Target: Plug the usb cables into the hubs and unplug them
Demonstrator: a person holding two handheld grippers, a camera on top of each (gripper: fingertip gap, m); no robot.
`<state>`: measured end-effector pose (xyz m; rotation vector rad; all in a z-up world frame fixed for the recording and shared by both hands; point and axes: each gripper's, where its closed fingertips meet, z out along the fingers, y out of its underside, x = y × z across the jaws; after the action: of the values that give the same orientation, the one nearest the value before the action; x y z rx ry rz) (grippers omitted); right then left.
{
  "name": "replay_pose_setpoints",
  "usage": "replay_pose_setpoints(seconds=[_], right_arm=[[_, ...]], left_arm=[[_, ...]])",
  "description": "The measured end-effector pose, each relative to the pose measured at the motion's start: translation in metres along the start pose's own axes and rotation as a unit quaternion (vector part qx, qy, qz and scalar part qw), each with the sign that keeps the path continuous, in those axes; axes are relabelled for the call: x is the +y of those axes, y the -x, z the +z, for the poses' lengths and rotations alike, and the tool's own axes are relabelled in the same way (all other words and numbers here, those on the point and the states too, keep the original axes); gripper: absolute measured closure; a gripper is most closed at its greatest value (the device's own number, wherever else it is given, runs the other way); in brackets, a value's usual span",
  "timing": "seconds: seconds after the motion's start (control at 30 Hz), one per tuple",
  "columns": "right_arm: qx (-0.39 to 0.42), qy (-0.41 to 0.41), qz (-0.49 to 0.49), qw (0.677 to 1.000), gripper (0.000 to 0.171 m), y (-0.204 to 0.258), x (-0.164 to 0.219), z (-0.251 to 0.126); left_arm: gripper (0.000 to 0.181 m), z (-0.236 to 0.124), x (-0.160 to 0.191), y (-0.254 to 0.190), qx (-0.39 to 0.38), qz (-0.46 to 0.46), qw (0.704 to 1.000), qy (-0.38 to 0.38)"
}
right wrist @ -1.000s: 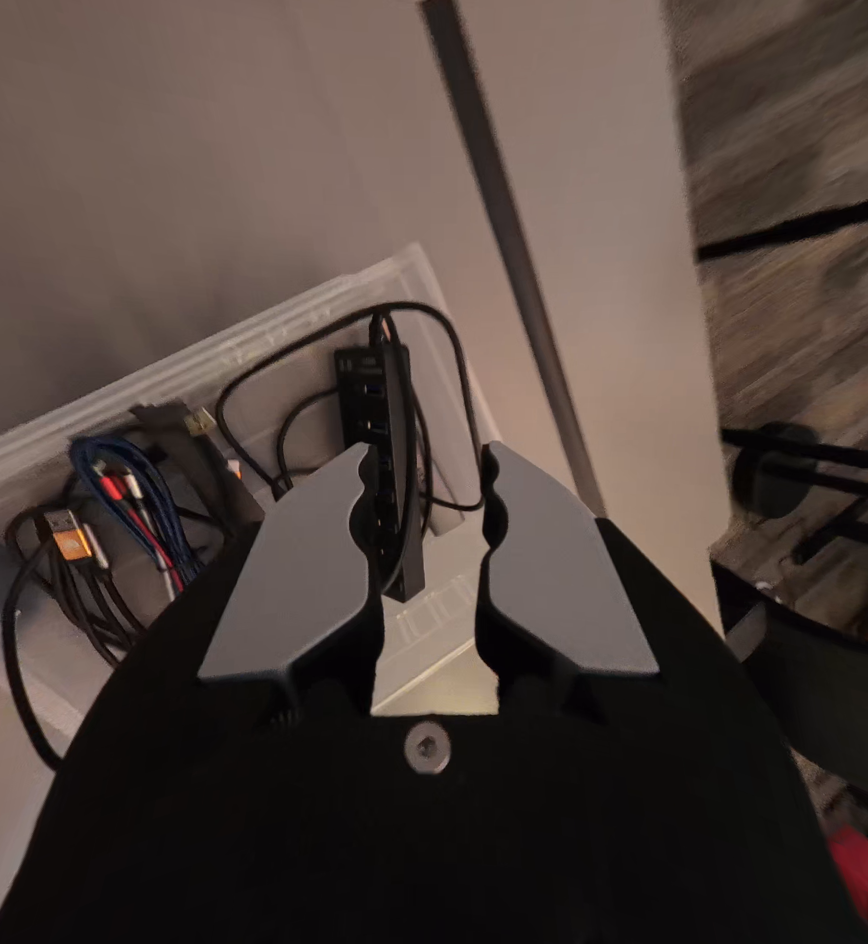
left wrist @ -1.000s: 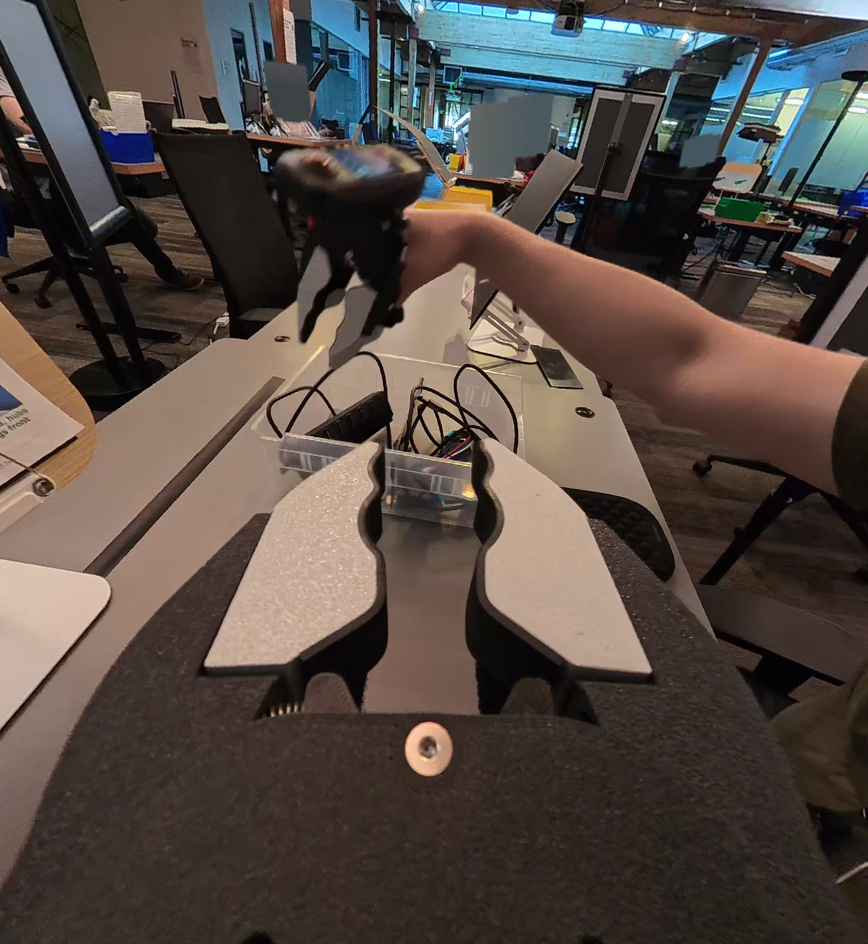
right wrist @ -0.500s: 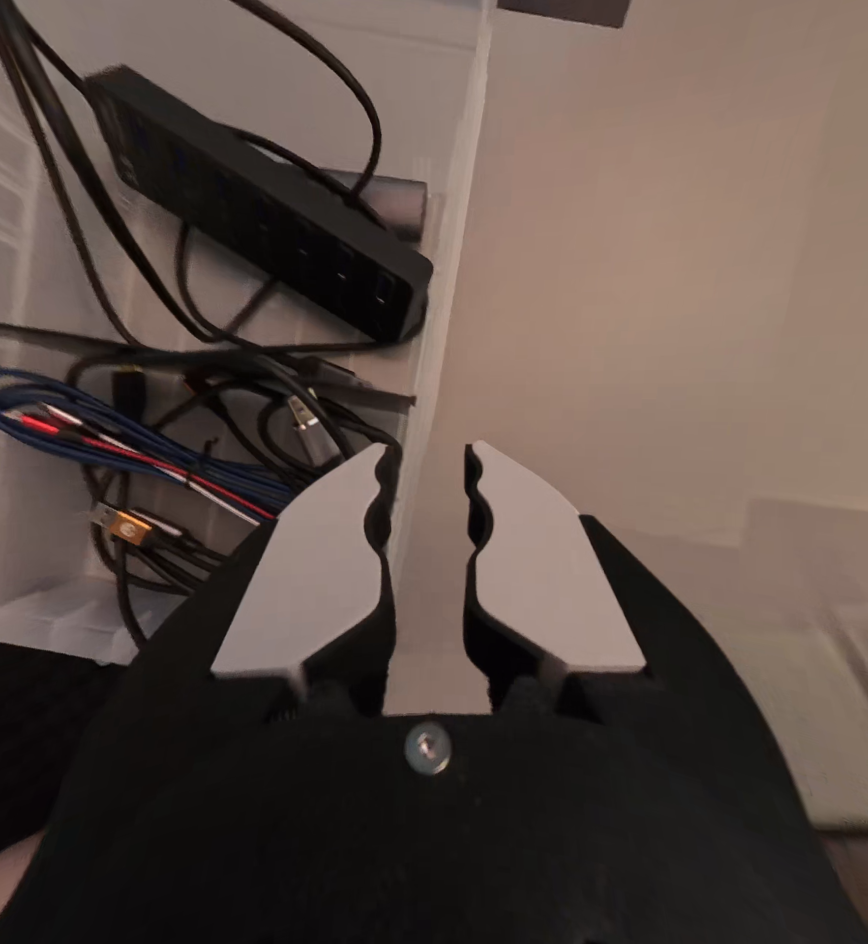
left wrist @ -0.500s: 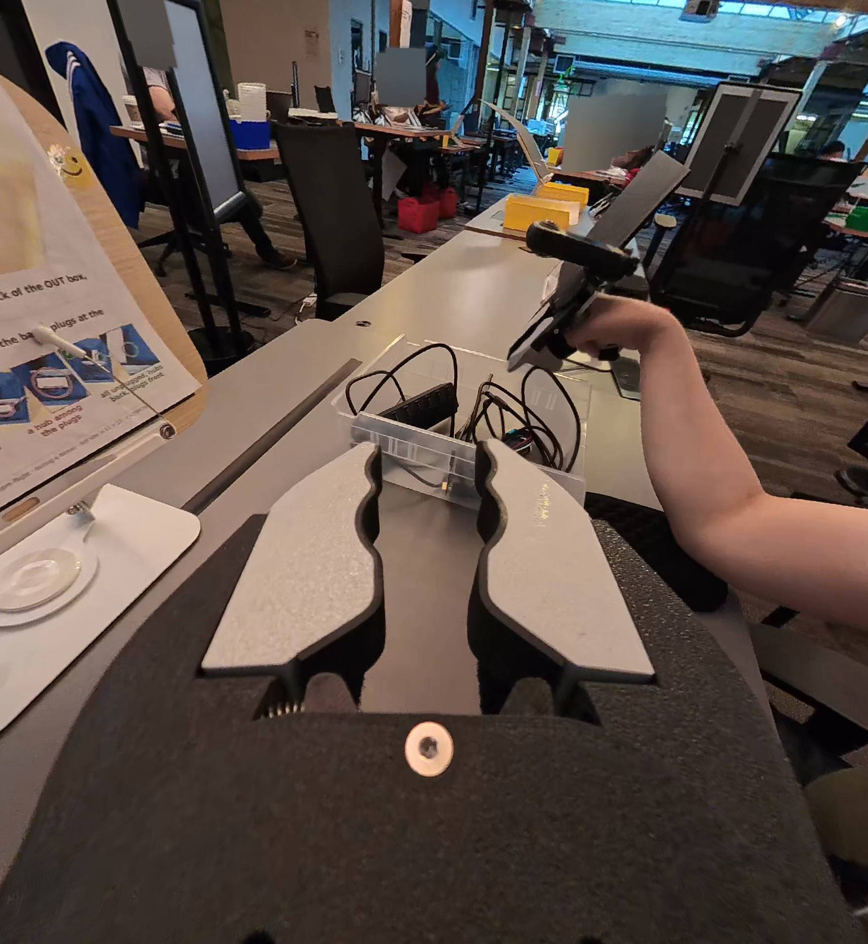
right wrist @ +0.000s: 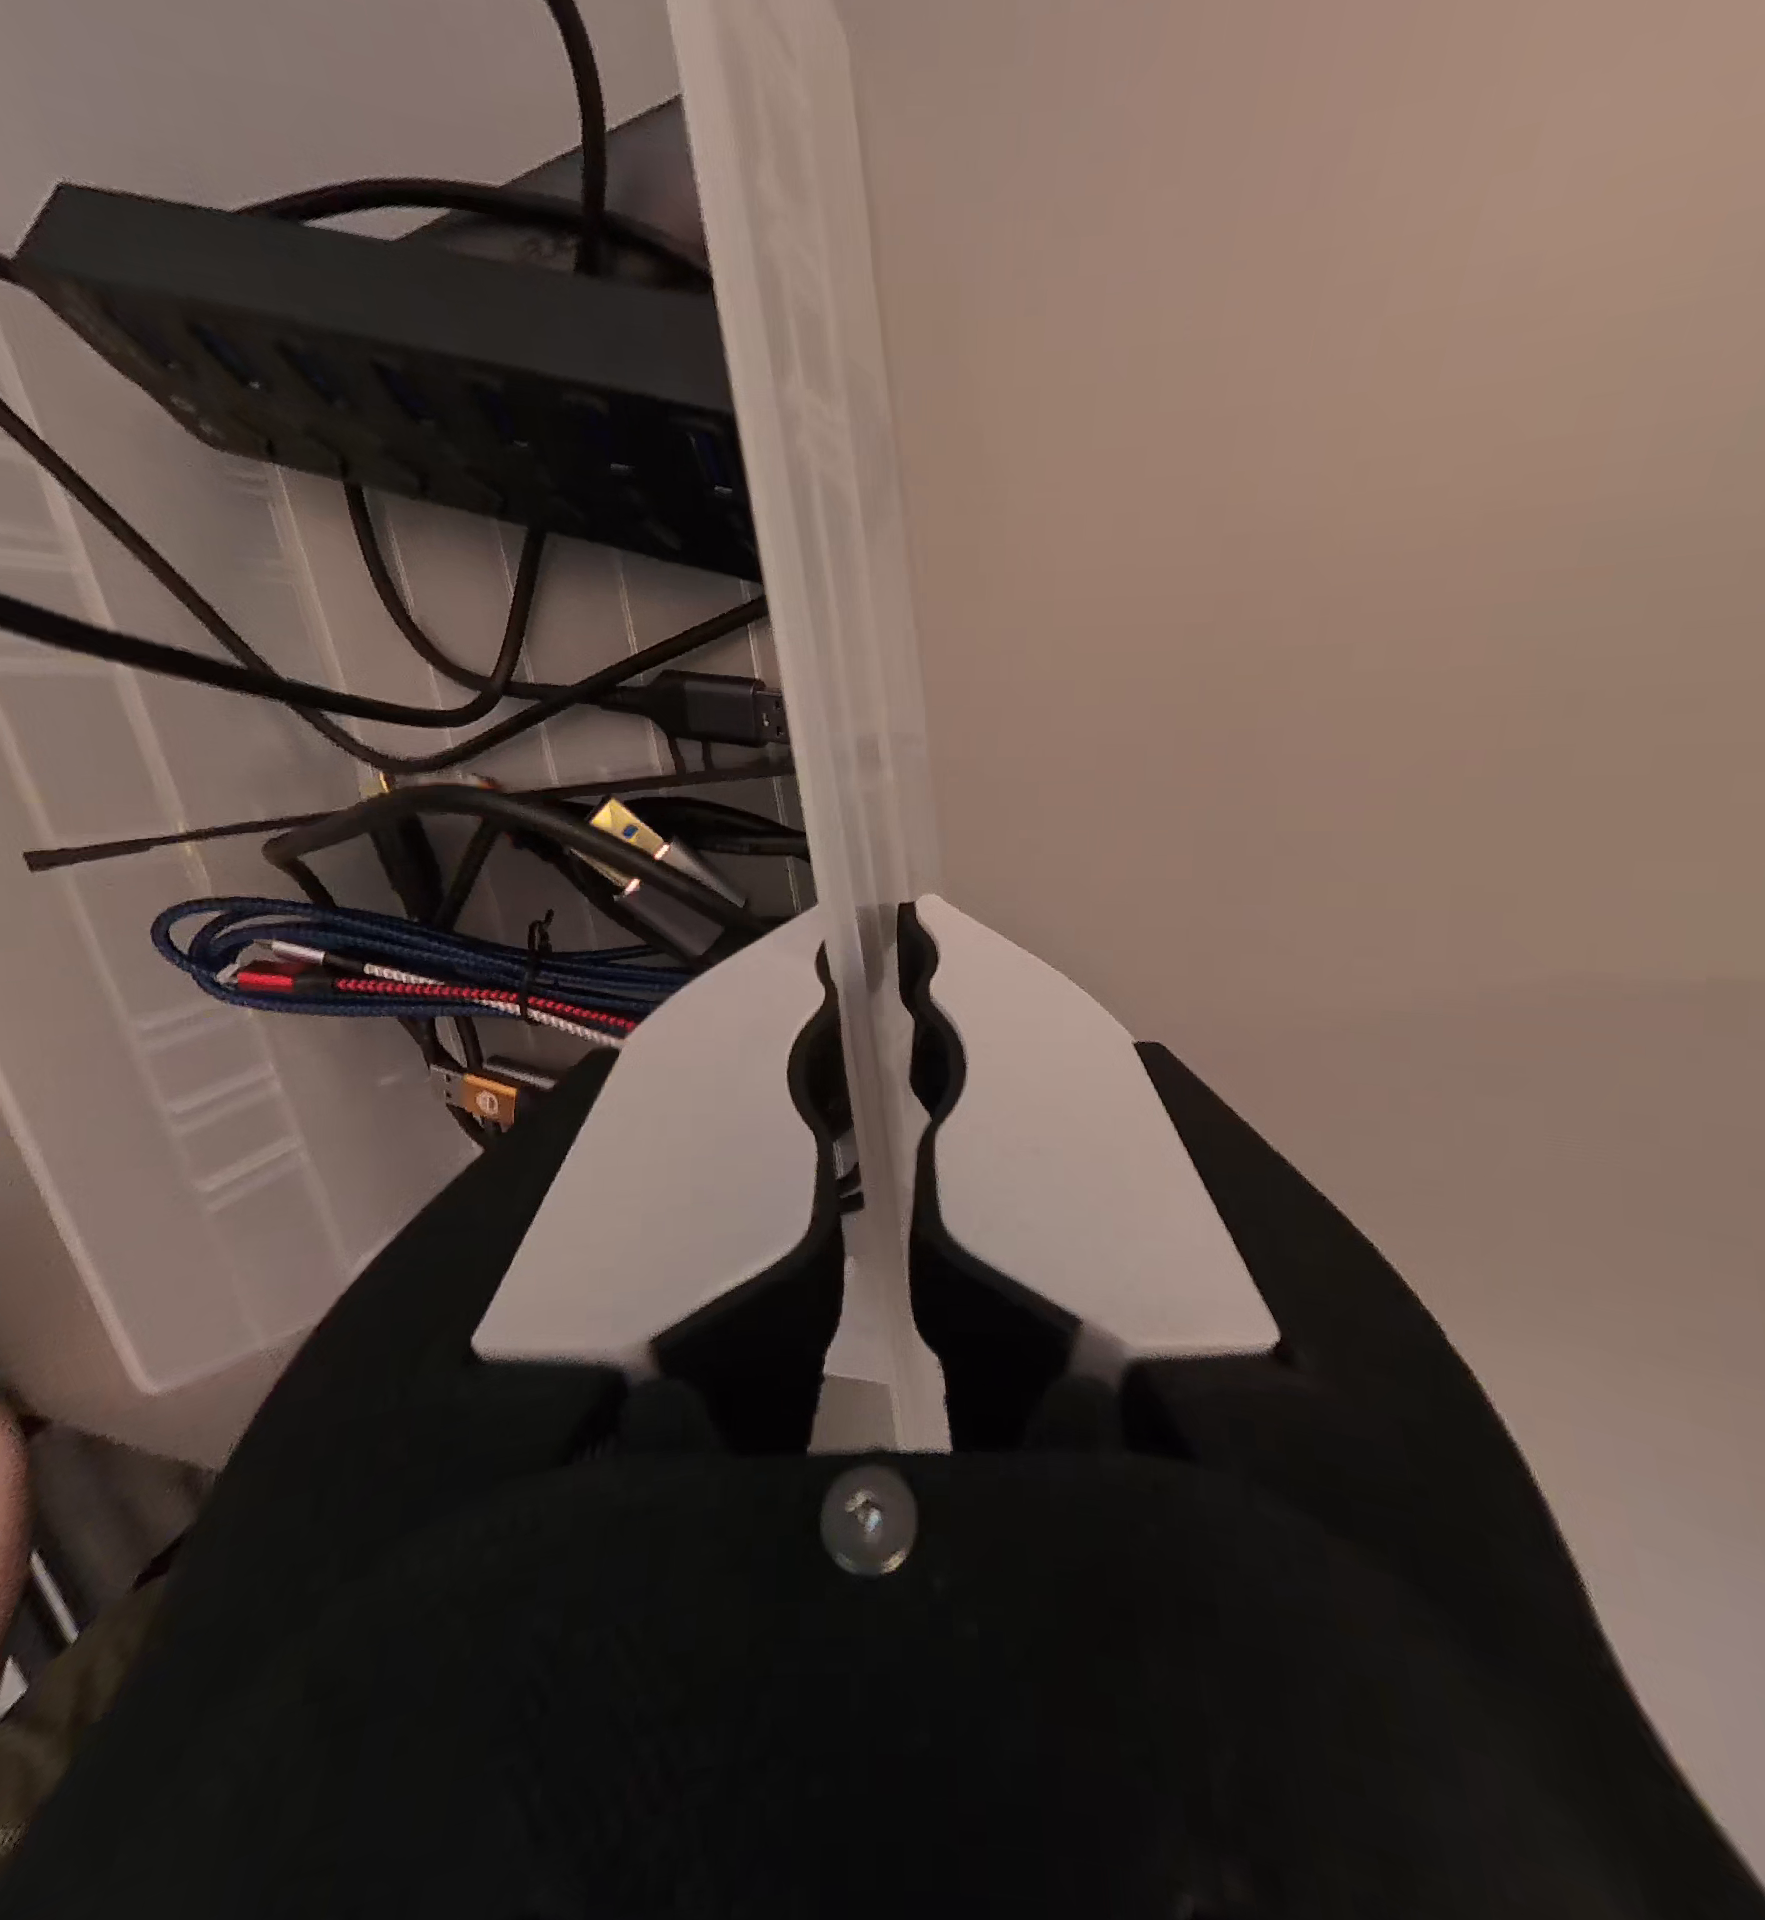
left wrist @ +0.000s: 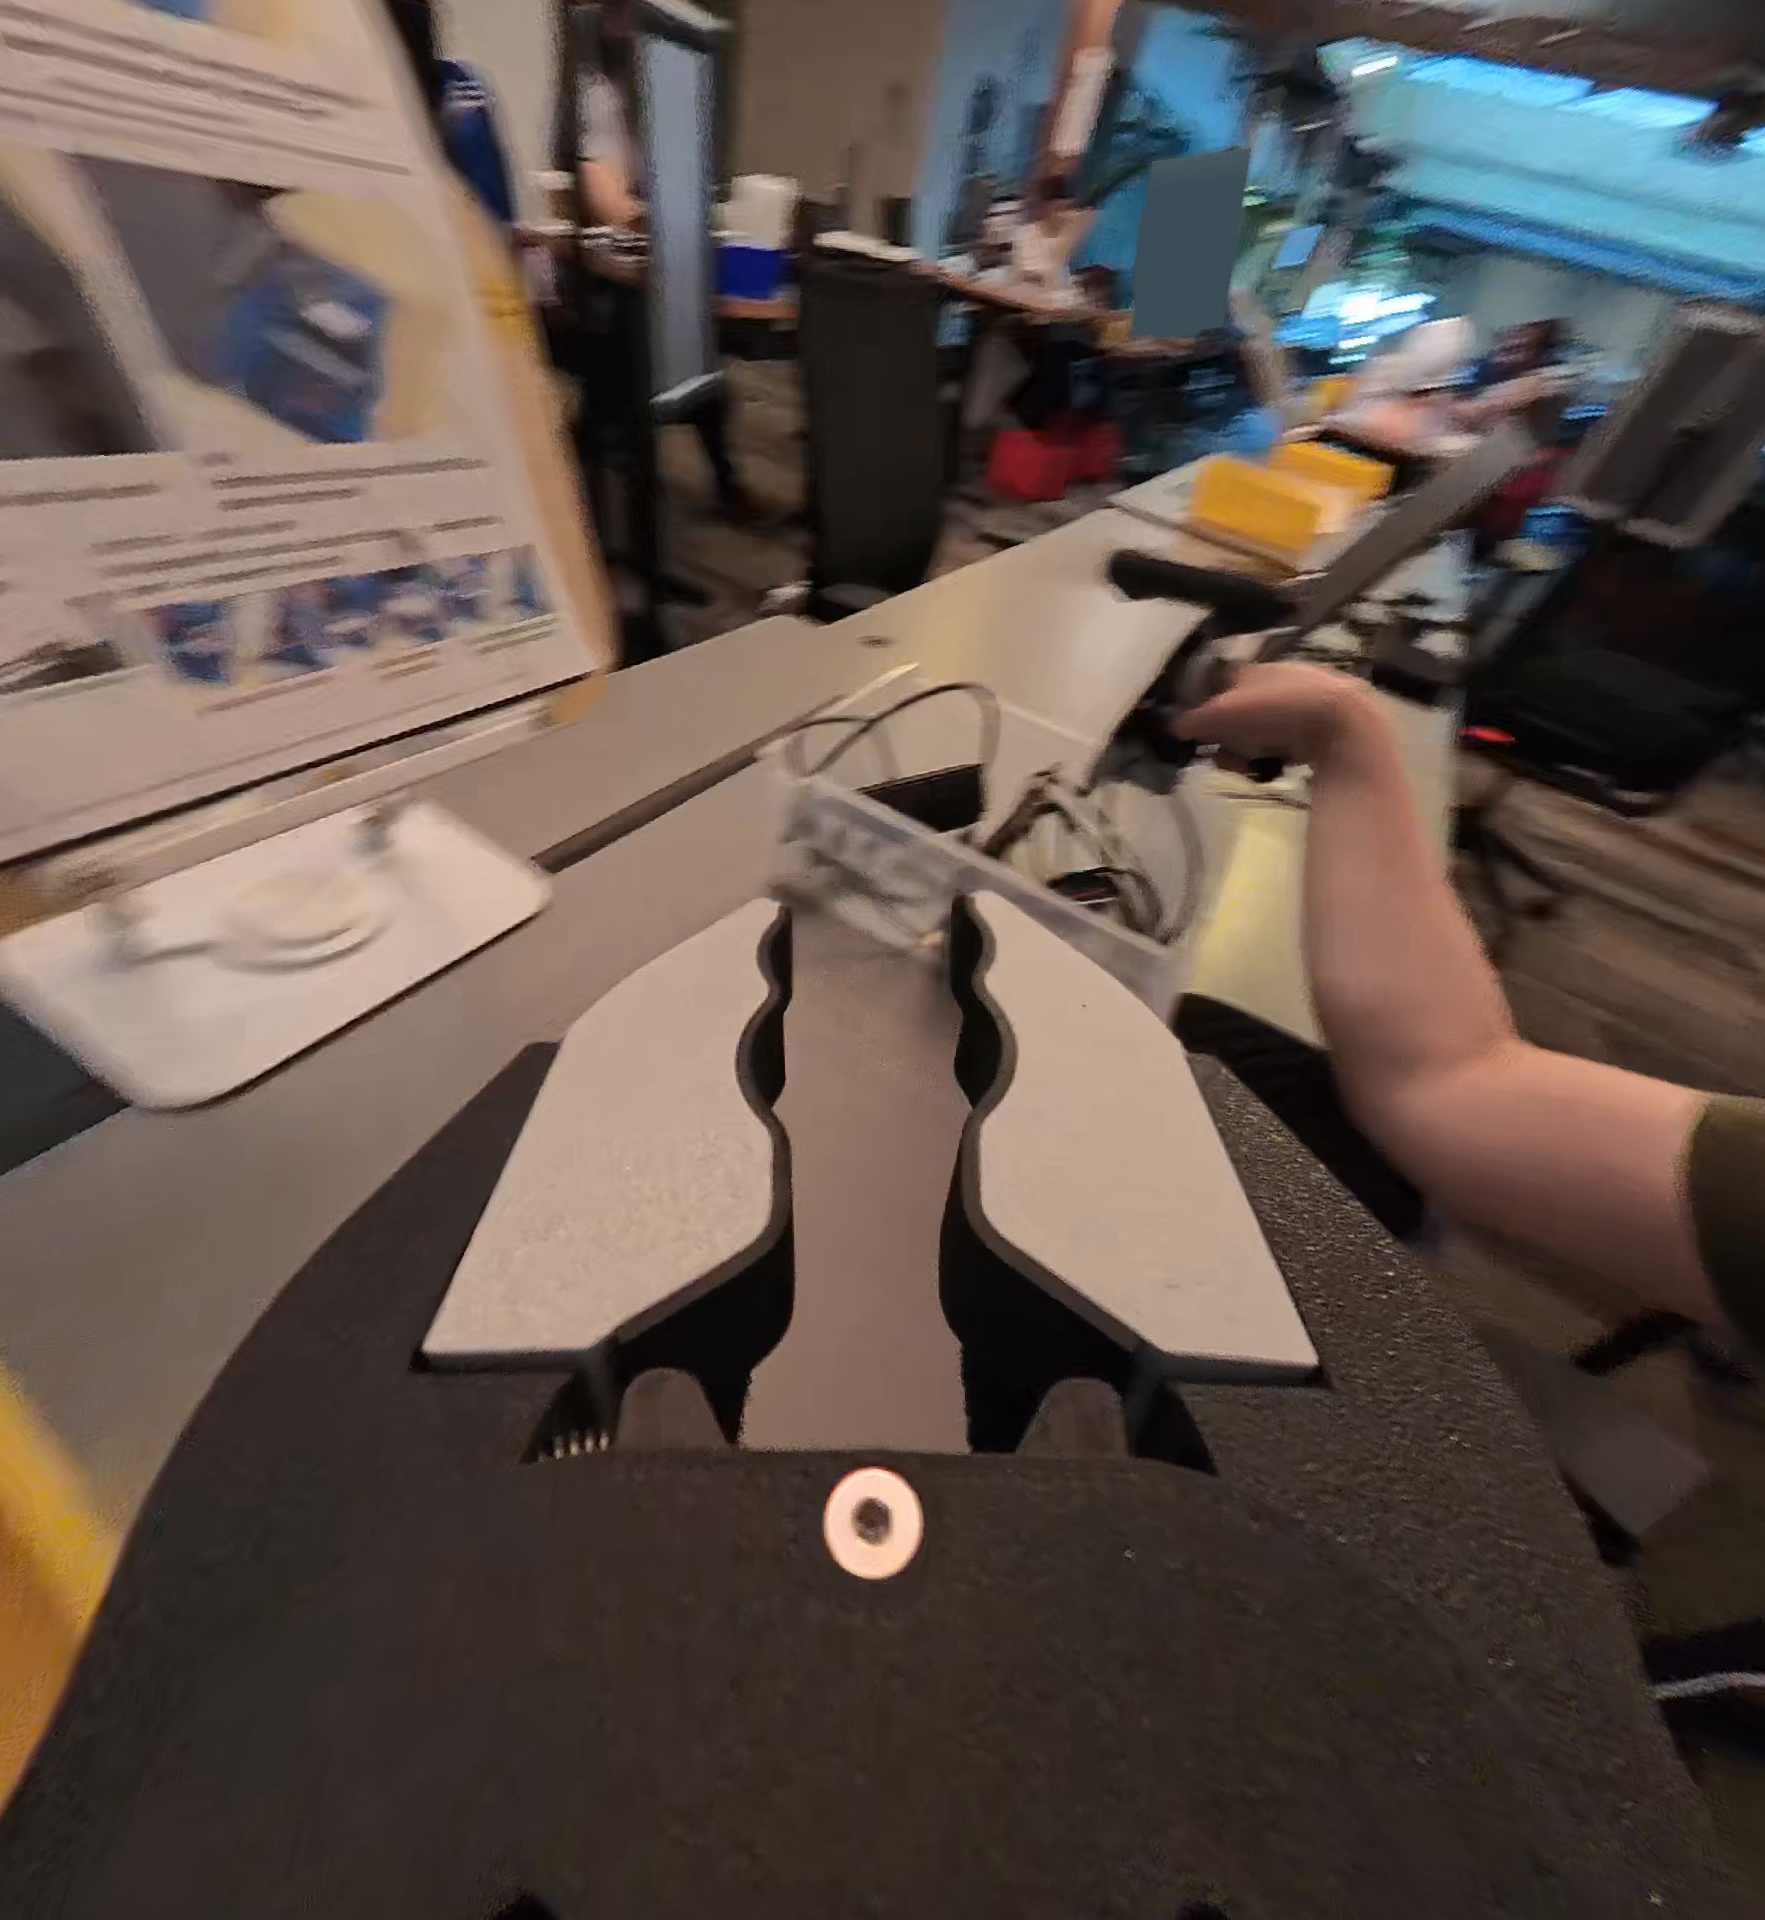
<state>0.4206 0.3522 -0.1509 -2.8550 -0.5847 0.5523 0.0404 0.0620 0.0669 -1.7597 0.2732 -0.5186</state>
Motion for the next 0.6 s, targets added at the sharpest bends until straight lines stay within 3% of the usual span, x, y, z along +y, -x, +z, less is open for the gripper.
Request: replay_pose_setpoints(seconds=[0.2,0.33,0.5,0.6], right_arm=[[-0.005,0.042,-0.018,0.999,0.161,0.029,0.007,0.008],[-0.018,0.082,-0.058,0.995,0.159,0.049,0.020,0.013],[-0.044,0.120,-0.083,0.988,0.156,0.062,0.036,0.014],[-0.049,0.122,-0.081,0.988,0.156,0.062,0.036,0.015]], left_arm=[[0.151,-0.117,0.035,0.107,-0.269,-0.020,0.960,0.074],[0.151,-0.201,0.064,0.170,-0.375,-0.049,0.917,0.125],[0.141,-0.257,0.135,0.216,-0.387,-0.141,0.881,0.234],[0.152,-0.271,0.157,0.234,-0.398,-0.152,0.872,0.242]])
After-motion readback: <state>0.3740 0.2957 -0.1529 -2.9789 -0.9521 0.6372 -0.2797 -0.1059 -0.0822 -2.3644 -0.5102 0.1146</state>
